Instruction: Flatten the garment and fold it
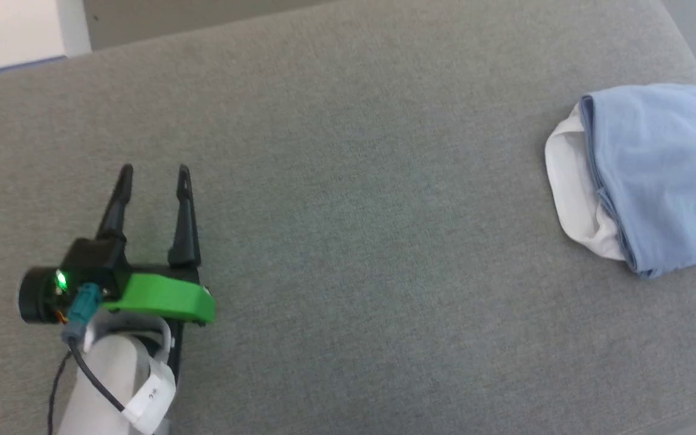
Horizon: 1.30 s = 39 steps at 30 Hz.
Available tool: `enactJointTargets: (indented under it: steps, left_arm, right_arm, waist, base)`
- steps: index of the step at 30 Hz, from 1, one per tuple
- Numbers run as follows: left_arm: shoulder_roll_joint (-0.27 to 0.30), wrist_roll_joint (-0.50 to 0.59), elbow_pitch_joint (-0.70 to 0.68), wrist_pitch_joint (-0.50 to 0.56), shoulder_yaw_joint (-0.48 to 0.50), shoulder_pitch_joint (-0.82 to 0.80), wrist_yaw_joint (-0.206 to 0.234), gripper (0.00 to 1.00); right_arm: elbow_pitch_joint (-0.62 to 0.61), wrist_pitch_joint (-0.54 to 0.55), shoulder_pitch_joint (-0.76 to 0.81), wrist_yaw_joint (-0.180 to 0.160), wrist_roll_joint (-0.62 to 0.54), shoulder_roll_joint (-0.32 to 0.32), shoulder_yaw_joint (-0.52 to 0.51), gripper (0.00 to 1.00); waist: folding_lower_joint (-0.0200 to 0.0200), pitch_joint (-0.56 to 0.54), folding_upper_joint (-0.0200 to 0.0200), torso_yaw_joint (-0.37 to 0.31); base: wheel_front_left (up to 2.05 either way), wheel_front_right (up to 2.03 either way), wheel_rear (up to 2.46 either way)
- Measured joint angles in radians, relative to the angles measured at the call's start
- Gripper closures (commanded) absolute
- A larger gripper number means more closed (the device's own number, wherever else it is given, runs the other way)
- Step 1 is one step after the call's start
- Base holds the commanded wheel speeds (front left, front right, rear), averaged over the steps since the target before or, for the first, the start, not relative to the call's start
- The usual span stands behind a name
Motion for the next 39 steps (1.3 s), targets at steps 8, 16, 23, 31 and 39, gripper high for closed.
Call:
enactJointTargets:
  steps: [8,16,23,31,39]
  left_arm:
    - [-0.041,-0.027,0.106,-0.027,-0.030,0.041,-0.013,0.00]
    - [-0.072,-0.053,0.174,-0.044,-0.066,0.065,-0.029,0.00]
    - [-0.087,-0.061,0.215,-0.053,-0.094,0.085,-0.044,0.00]
    - [-0.091,-0.076,0.224,-0.057,-0.090,0.115,-0.045,0.00]
    - [-0.094,-0.076,0.213,-0.057,-0.081,0.152,-0.045,0.00]
  right_arm:
    - [-0.198,-0.097,0.149,0.000,0.191,0.056,0.033,0.00]
    - [-0.501,-0.095,0.390,0.000,0.353,0.180,0.053,0.00]
    - [-0.641,-0.119,0.576,0.000,0.430,0.256,0.151,0.00]
    - [-0.648,-0.172,0.653,0.000,0.441,0.291,0.244,0.00]
    - [-0.613,-0.201,0.707,0.000,0.443,0.305,0.260,0.00]
  waist:
    - [-0.0002,-0.137,0.0000,0.053]
    - [-0.0002,-0.242,0.0000,0.151]
    - [-0.0002,-0.308,0.0000,0.238]
    - [-0.0002,-0.365,-0.0001,0.287]
    - [-0.0002,-0.390,0.0000,0.299]
  base:
    - [0.00,0.00,0.00]
    - [0.00,0.00,0.00]
    - [0.00,0.00,0.00]
    - [0.00,0.00,0.00]
    - [0.00,0.00,0.00]
